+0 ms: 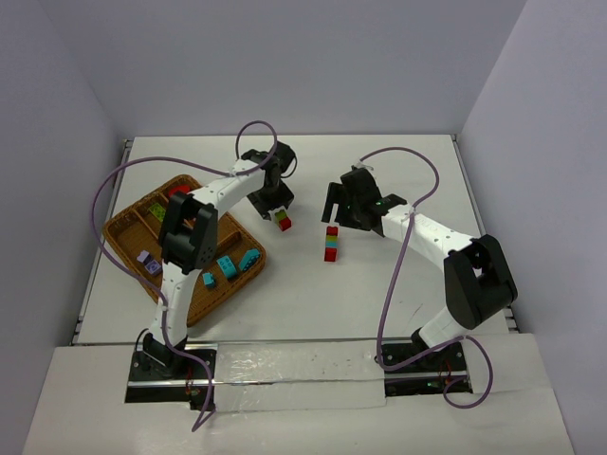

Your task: Sort the legos into containers by color

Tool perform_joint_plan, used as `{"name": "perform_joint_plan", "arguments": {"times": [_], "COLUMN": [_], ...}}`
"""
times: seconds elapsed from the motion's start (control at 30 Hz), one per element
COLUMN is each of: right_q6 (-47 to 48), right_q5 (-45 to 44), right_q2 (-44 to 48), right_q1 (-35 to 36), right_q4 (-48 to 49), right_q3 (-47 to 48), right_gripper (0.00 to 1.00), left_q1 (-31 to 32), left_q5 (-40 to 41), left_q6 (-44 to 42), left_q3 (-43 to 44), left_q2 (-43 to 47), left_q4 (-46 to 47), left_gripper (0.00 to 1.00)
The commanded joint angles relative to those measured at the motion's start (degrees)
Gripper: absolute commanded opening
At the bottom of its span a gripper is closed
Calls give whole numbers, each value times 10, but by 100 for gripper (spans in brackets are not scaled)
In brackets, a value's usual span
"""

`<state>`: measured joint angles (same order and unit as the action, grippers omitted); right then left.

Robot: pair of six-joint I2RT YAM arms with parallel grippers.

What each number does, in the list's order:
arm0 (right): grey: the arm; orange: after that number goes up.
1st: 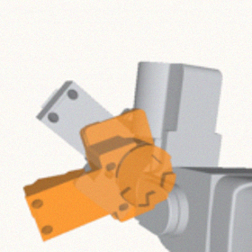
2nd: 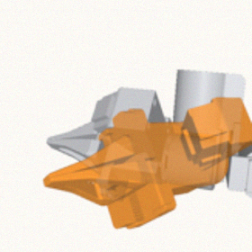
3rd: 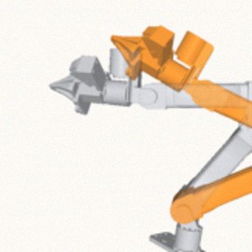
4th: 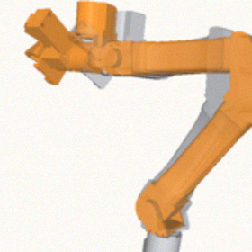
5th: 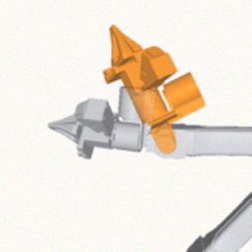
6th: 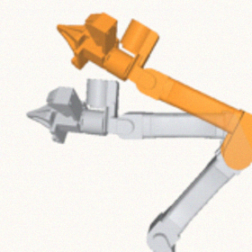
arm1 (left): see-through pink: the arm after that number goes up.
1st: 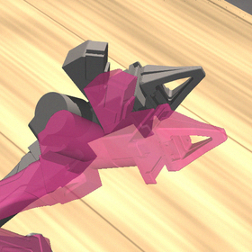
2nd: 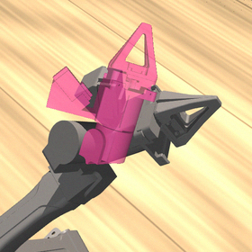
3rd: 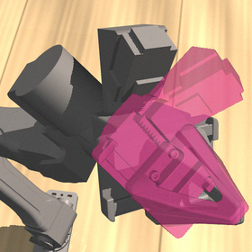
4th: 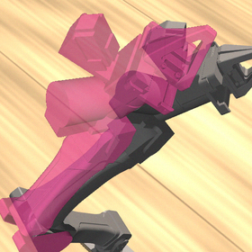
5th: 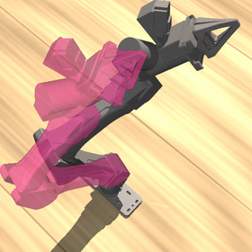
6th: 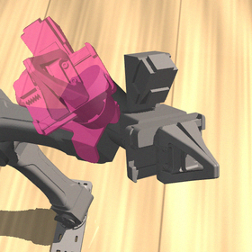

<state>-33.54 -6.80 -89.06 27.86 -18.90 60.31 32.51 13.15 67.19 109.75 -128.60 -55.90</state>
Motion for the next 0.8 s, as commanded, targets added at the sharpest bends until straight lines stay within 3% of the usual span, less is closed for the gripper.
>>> {"name": "perform_joint_plan", "arguments": {"times": [0.0, 0.2, 0.53, 0.77], "right_q6": [3, 2, 1, 1], "right_q5": [-5, -8, -8, -7], "right_q2": [-1, 0, 2, 3], "right_q1": [-3, -4, -4, -4], "right_q4": [-1, -3, -1, 0], "right_q3": [2, 2, -1, -1], "right_gripper": [89, 89, 89, 89], "left_q1": [2, 4, 5, 6], "left_q5": [-8, -14, -26, -27], "left_q6": [-9, -12, -20, -22], "left_q3": [3, -6, -20, -19], "left_q2": [1, 3, 2, 0], "left_q4": [12, 18, 30, 30], "left_gripper": [63, 56, 58, 48]}}
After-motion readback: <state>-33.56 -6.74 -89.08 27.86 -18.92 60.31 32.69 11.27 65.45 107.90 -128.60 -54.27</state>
